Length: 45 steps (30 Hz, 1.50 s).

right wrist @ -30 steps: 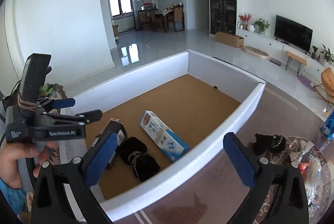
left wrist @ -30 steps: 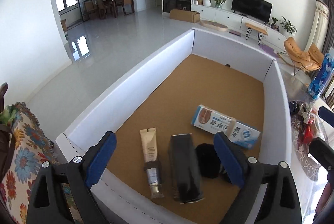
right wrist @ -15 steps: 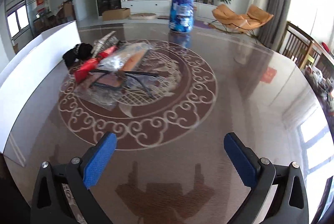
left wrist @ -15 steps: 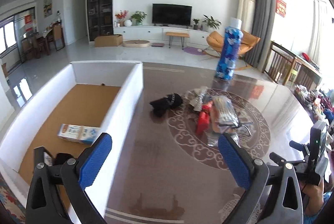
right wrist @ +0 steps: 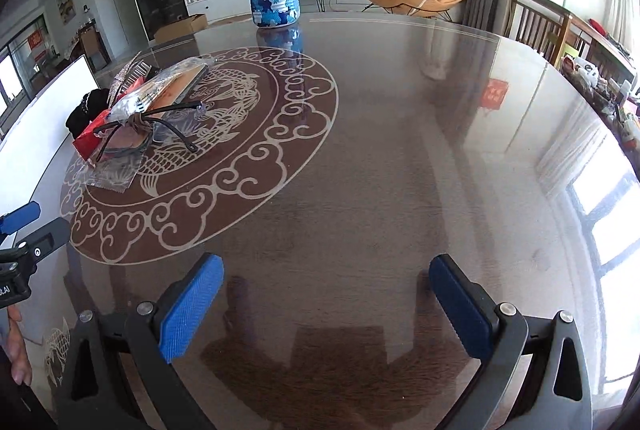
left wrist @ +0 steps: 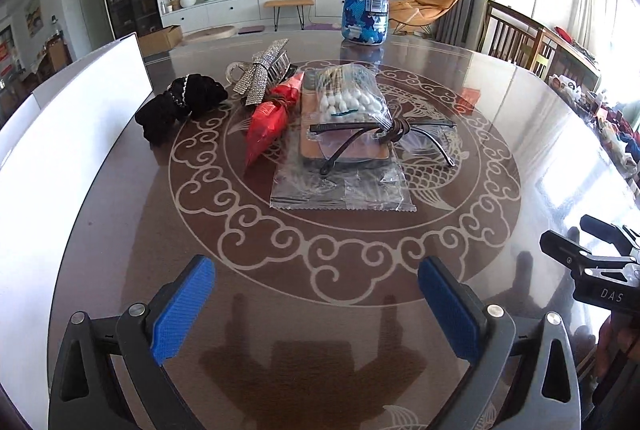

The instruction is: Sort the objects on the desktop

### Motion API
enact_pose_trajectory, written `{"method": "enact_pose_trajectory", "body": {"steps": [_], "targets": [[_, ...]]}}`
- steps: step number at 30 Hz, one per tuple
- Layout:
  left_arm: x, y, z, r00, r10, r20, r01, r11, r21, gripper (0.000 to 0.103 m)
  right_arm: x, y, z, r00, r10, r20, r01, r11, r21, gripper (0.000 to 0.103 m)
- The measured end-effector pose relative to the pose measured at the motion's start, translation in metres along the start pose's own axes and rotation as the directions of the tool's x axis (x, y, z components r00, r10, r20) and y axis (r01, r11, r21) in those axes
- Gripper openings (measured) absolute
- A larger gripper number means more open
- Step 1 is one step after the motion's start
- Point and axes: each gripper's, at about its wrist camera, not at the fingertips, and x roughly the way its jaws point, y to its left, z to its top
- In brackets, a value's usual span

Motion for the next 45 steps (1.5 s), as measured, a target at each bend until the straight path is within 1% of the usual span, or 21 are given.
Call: {"method": "enact_pose_trajectory", "body": {"steps": [2,5,6,10,11,14,17,21,45], "targets": [[0.004,0.004,0.001,1.000,0.006,-0.002,-0.006,1.000,-0.001,0.103,-0.001,0.004,0.000,1.000,0.000,0.012,0.000,1.000,-0.008,0.103],[0.013,0.009,0.003,1.000,0.008,-0.012,-0.008,1.000,-0.016,0.103,0.004,0.008,0.000,1.000,-0.019,-0.007,0.019,1.000,-0.025,0.103],[0.016,0.011,0.003,1.000,0.006,-0.014,-0.006,1.000,-0.027,0.103,0.005,0.011,0.001,0.999,-0.033,-0.013,0.032,0.999,-0.035,0.103],[0.026,0.021,0.000,0.999,-0.023,-0.030,0.020,0.996,-0.092,0.103,0.006,0.012,-0.001,0.999,-0.029,-0.013,0.029,0.999,-0.043,0.103],[0.024,0.023,0.000,0.999,-0.028,-0.018,0.026,0.995,-0.101,0.103,0.006,0.012,-0.001,0.999,-0.030,-0.013,0.029,0.999,-0.043,0.103],[0.025,0.026,-0.001,1.000,-0.025,-0.019,0.022,0.992,-0.122,0.103,0.006,0.012,-0.001,0.999,-0.030,-0.013,0.029,0.999,-0.043,0.103],[0.027,0.023,-0.001,1.000,-0.006,-0.031,0.003,0.994,-0.109,0.103,0.006,0.012,-0.001,0.999,-0.030,-0.013,0.029,0.999,-0.043,0.103],[0.031,0.015,0.000,0.997,0.047,-0.059,-0.050,0.997,-0.062,0.103,0.006,0.012,-0.001,0.999,-0.030,-0.013,0.029,0.999,-0.043,0.103],[0.030,0.014,0.000,0.997,0.041,-0.061,-0.044,0.997,-0.058,0.103,0.006,0.013,-0.001,0.999,-0.030,-0.013,0.029,0.999,-0.043,0.103]]}}
